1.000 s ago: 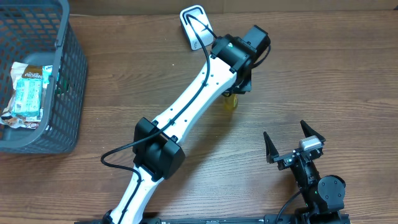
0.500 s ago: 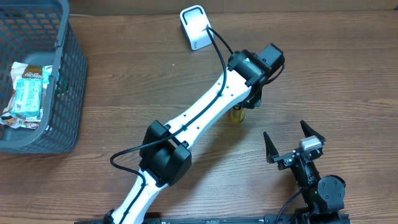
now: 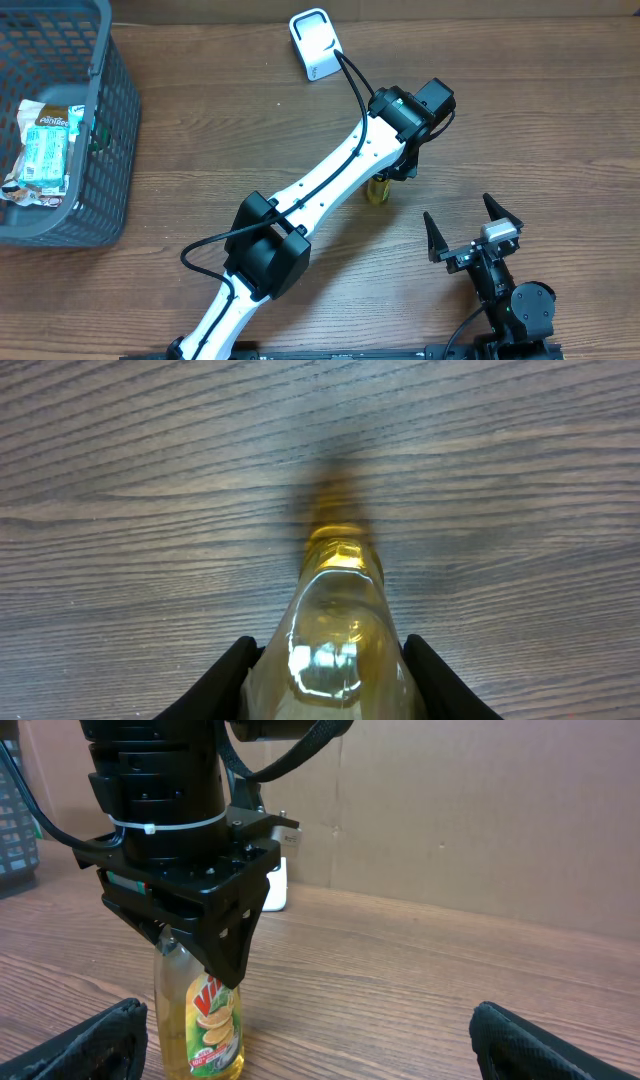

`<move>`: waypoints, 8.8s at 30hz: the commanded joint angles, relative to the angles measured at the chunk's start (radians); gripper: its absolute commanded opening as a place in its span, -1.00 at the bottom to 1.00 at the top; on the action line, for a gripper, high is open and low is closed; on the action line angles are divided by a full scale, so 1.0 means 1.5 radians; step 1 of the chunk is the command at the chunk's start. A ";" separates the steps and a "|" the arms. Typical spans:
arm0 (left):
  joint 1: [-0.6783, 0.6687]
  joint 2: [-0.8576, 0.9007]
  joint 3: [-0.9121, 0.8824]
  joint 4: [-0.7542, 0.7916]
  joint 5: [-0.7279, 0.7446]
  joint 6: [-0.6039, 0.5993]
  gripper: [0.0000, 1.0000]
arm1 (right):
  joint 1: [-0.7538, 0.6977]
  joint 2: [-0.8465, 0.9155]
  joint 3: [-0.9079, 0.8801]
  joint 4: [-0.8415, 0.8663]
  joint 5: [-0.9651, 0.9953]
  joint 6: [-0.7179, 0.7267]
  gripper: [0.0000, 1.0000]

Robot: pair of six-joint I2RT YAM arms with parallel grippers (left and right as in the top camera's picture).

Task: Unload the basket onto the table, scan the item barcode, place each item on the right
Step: 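Hold the bottle in front of the scanner with the left gripper, then set the bottle upright on the table and open the left gripper, then move the left gripper back over the basket and reach inside, then grasp the green-capped container in the basket with the left gripper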

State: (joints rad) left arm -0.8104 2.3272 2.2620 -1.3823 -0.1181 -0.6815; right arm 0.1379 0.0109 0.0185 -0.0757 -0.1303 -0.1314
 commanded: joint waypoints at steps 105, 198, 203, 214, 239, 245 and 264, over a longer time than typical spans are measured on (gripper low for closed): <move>0.031 -0.141 0.232 -0.042 -0.130 0.056 1.00 | -0.002 -0.005 -0.007 0.002 -0.002 0.000 1.00; 0.864 0.006 0.229 -0.115 0.071 0.408 0.99 | -0.002 -0.005 -0.007 0.002 -0.002 -0.001 1.00; 0.868 0.047 0.229 -0.123 0.127 0.461 1.00 | -0.002 -0.005 -0.007 0.002 -0.002 -0.001 1.00; 0.858 0.134 0.229 -0.151 0.131 0.470 0.91 | -0.002 -0.005 -0.007 0.002 -0.002 -0.001 1.00; 0.850 0.118 0.271 -0.152 0.129 0.449 -0.03 | -0.002 -0.005 -0.007 0.002 -0.002 0.000 1.00; 0.850 0.088 0.291 -0.156 0.129 0.449 -0.06 | -0.002 -0.005 -0.007 0.002 -0.002 -0.001 1.00; 0.845 0.054 0.235 -0.116 0.126 0.434 0.25 | -0.002 -0.005 -0.007 0.002 -0.002 0.000 1.00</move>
State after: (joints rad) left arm 0.4706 2.4126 2.6461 -1.5768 0.0681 -0.0235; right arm 0.1379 0.0109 0.0185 -0.0761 -0.1307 -0.1314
